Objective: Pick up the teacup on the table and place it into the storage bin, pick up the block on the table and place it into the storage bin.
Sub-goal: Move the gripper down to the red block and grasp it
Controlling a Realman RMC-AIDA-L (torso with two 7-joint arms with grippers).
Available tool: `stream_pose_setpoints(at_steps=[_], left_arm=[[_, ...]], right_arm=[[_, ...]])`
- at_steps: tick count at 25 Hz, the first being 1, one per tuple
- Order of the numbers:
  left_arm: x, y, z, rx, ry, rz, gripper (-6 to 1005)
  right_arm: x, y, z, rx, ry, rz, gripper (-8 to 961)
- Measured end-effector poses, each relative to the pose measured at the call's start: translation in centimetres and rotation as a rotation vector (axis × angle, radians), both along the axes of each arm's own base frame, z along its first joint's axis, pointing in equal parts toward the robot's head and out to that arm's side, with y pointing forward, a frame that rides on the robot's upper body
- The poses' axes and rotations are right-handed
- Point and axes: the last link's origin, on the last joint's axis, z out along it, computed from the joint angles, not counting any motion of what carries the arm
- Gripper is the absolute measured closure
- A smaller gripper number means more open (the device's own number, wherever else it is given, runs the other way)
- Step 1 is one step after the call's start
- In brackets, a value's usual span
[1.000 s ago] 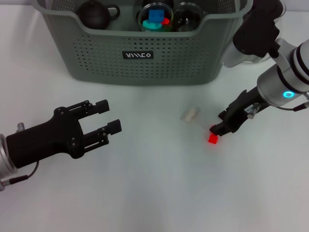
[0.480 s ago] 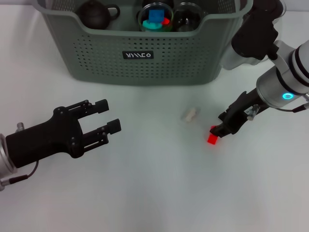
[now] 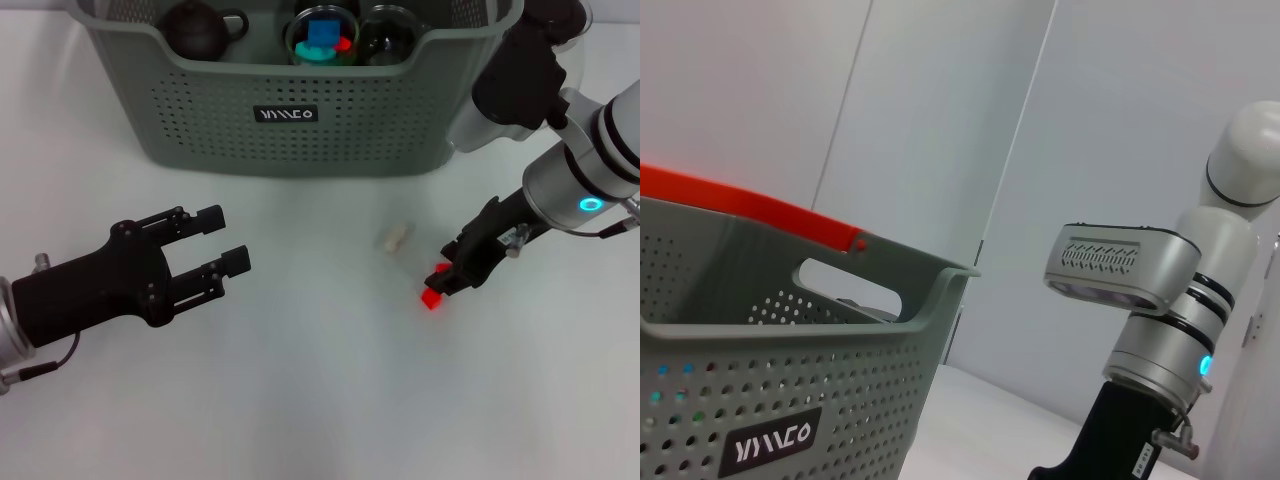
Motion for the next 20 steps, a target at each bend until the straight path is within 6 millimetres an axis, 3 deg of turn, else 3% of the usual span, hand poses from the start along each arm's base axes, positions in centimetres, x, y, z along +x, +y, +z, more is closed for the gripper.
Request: stream_pose_setpoints(at_steps=[20], left_arm=[[0.12,0.11,-0.02,-0.001,0.000,-0.006,389]], right_arm=[[0.43,0.29,0.10,0.029,-0.012,0.003,483]])
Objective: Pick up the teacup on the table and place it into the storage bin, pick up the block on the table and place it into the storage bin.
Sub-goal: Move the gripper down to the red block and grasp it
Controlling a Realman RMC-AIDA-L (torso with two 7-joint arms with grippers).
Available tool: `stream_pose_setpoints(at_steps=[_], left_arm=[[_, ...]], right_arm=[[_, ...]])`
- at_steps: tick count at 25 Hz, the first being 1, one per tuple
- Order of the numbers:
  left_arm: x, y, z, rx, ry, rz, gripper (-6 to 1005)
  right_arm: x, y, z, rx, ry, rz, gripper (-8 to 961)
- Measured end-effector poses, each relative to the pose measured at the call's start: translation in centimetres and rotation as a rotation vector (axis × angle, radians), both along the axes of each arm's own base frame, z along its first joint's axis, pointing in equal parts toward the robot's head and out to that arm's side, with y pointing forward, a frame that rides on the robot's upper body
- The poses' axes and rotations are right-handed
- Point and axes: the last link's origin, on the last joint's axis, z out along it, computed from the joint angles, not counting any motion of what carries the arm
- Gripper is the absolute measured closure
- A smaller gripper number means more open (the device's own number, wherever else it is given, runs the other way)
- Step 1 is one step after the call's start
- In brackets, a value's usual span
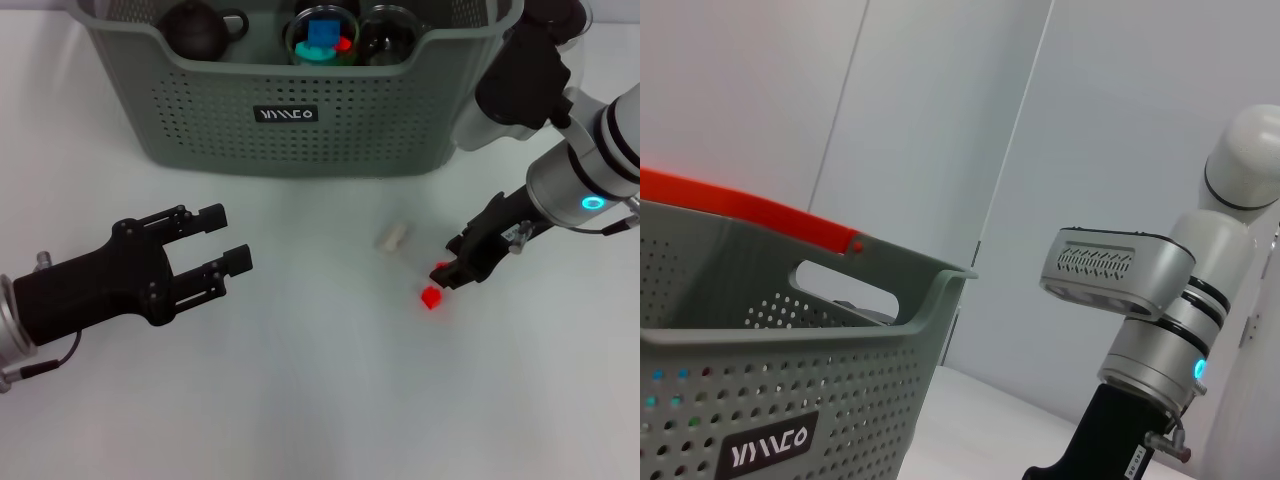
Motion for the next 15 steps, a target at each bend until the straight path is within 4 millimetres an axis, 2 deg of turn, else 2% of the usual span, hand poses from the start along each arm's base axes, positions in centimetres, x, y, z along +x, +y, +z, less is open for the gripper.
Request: stream_pose_setpoints(at_steps=[15], left_arm=[[-0.02,-0.03,-0.02,-0.001,-0.001,0.002,389]], right_arm=[[0.38,0.31,-0.11,0.030,-0.010,0.001,509]])
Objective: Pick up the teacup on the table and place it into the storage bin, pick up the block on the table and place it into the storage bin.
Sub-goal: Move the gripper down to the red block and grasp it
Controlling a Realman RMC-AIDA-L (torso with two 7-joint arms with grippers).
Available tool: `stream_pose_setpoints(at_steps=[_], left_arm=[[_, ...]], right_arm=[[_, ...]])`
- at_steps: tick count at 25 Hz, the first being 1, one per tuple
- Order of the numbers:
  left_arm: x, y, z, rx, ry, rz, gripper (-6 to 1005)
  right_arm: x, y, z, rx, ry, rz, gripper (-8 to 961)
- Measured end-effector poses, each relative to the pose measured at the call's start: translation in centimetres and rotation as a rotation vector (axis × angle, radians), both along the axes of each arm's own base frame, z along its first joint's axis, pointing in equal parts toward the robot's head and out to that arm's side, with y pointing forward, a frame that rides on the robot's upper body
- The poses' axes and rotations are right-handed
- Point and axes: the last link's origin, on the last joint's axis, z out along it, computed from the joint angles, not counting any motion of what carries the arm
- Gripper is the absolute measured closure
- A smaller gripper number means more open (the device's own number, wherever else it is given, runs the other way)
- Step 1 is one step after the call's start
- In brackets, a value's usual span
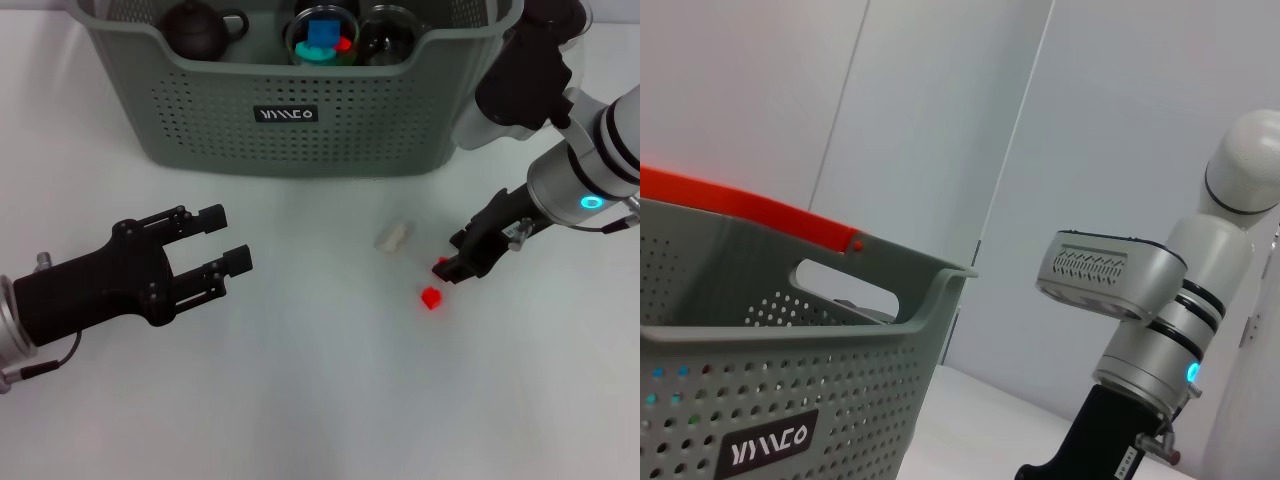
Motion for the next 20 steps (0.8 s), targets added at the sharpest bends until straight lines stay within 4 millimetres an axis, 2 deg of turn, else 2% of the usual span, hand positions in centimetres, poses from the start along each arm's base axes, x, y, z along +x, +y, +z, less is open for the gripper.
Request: stream_pose_setpoints(at_steps=[20], left_arm=[[-0.01,0.01,0.02,0.002,-0.005,0.002,390]], right_arm=[[-0.04,-0.56,-0.43,-0.043,0.003,0.020,545]])
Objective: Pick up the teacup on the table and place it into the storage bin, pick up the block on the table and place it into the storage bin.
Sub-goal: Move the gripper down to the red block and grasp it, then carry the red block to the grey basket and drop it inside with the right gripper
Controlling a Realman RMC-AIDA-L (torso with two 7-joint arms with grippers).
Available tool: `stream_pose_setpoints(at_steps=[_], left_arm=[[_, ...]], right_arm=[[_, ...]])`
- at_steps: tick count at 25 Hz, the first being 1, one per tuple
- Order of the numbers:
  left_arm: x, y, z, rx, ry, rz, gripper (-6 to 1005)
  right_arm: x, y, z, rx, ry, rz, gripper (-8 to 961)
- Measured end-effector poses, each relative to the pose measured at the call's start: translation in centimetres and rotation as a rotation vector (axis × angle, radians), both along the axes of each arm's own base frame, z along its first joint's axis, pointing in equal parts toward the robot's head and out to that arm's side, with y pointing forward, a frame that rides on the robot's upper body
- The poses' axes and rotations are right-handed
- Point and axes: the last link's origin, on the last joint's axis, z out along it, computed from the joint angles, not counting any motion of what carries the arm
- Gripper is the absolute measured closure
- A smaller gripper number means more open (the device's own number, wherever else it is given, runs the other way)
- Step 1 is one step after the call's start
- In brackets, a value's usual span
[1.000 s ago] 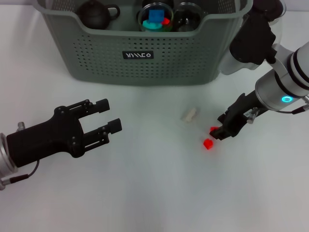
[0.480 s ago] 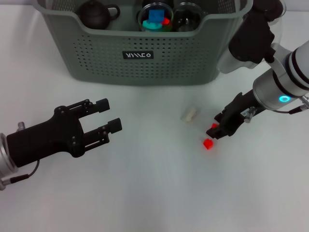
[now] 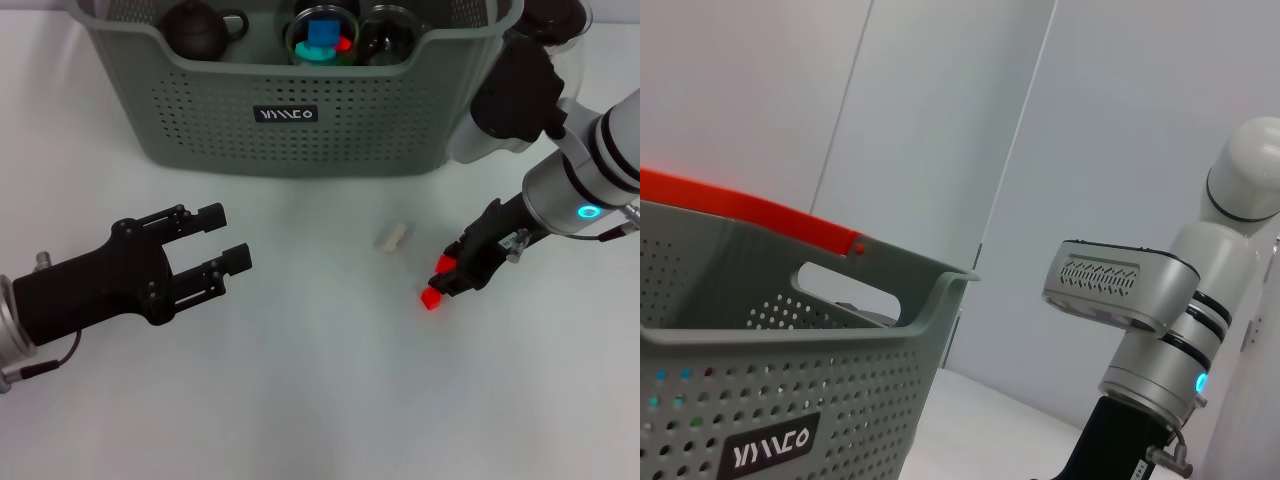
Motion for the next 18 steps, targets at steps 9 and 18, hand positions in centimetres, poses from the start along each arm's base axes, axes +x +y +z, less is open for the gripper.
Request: stream_pose_setpoints(at_steps=[9,18], left_arm=[[0.03,-0.02,-0.06,-0.002,-0.002,0.000,391],[0.05,-0.01,-0.04,-0.001,-0.003,-0.001,391]], right_arm=[[0.02,-0.16,-0.20,-0.006,-0.012,0.002,561],[-0.30,0.09,0.67,0.028,0.007,-0.015,749]])
